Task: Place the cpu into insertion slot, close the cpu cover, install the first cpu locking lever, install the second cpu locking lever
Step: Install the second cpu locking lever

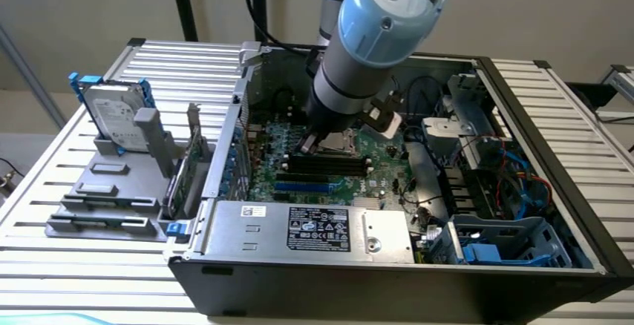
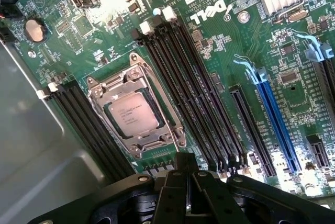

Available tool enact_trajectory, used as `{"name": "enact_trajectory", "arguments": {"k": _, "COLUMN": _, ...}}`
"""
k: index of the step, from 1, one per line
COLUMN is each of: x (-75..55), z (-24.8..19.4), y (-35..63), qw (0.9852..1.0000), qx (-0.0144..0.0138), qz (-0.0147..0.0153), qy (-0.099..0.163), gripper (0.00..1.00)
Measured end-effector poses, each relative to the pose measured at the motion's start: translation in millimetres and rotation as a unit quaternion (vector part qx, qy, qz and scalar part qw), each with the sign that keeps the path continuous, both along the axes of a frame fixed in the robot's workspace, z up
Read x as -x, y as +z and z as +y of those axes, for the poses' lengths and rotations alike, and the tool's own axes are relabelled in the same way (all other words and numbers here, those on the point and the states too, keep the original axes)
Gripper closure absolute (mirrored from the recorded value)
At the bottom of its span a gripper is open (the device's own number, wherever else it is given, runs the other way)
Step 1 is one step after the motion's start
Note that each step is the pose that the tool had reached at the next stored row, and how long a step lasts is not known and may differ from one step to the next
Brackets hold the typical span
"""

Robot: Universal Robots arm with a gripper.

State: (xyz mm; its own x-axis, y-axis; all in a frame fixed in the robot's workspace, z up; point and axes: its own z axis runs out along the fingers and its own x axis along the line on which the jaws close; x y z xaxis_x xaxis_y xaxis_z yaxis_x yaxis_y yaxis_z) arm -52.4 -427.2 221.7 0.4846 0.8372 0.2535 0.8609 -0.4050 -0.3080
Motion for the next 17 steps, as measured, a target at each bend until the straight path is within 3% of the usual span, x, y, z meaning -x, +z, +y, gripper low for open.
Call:
{"name": "enact_trajectory", "arguments": {"k": 5, "x": 4.5, "z": 1.8, "y": -4.5, "qw": 1.0, "qx": 0.0001, "qz": 0.0001, "qy": -0.002, "gripper": 0.89}}
{"name": "enact_trajectory", "arguments": {"k": 12, "x": 6.9, "z": 7.6, "y": -9.6, "qw": 1.0, "qx": 0.0, "qz": -0.0006, "qy": -0.002, "gripper": 0.89}}
{"name": "enact_trajectory", "arguments": {"k": 14, "x": 7.2, "z": 9.1, "y": -11.4, "qw": 1.0, "qx": -0.0001, "qz": -0.0022, "qy": -0.003, "gripper": 0.89}}
{"name": "enact_trajectory", "arguments": {"k": 17, "x": 7.4, "z": 9.3, "y": -14.8, "qw": 1.0, "qx": 0.0, "qz": -0.0074, "qy": -0.003, "gripper": 0.89}}
